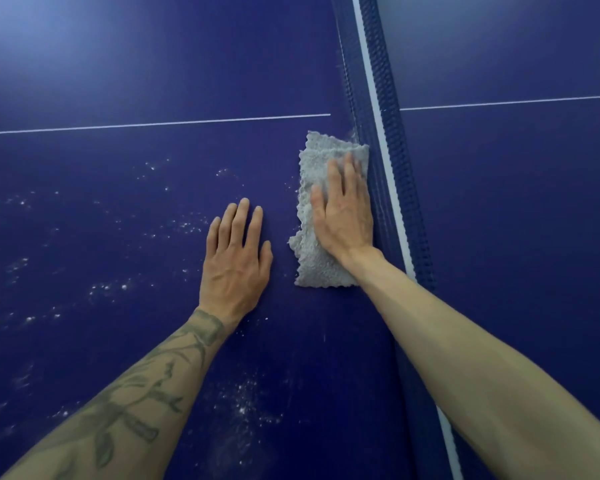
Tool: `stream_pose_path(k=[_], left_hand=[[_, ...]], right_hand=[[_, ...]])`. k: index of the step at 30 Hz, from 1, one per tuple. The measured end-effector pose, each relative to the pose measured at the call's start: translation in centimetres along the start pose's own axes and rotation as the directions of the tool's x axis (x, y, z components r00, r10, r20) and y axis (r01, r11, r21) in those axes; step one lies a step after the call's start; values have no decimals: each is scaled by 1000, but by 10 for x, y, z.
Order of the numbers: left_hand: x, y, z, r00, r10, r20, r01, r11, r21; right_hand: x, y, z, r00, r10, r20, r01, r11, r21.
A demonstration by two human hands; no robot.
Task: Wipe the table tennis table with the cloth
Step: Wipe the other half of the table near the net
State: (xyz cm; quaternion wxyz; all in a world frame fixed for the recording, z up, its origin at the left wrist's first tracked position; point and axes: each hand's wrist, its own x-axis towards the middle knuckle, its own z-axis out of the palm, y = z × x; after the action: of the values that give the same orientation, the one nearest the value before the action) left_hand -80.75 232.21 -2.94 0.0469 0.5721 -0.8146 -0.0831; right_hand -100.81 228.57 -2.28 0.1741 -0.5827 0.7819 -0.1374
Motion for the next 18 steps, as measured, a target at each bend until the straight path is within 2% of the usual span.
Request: stream_pose_path(k=[8,12,14,18], left_hand=[[0,-2,7,998,-18,-66,16,1000,-20],[0,-2,6,997,-17,-71,16,1000,-18],[-1,-2,5,997,-21,-70,19,1000,-24],[0,-3,6,998,-29,-59,27,999,-35]], right_hand=[[54,-19,12,996,57,-66,-64,993,-104],[41,-34,20,985,-174,23,175,976,-130],[36,-22,15,977,-205,59,212,967,-143],[71,-10,4,1000,-22,3,22,981,-193]])
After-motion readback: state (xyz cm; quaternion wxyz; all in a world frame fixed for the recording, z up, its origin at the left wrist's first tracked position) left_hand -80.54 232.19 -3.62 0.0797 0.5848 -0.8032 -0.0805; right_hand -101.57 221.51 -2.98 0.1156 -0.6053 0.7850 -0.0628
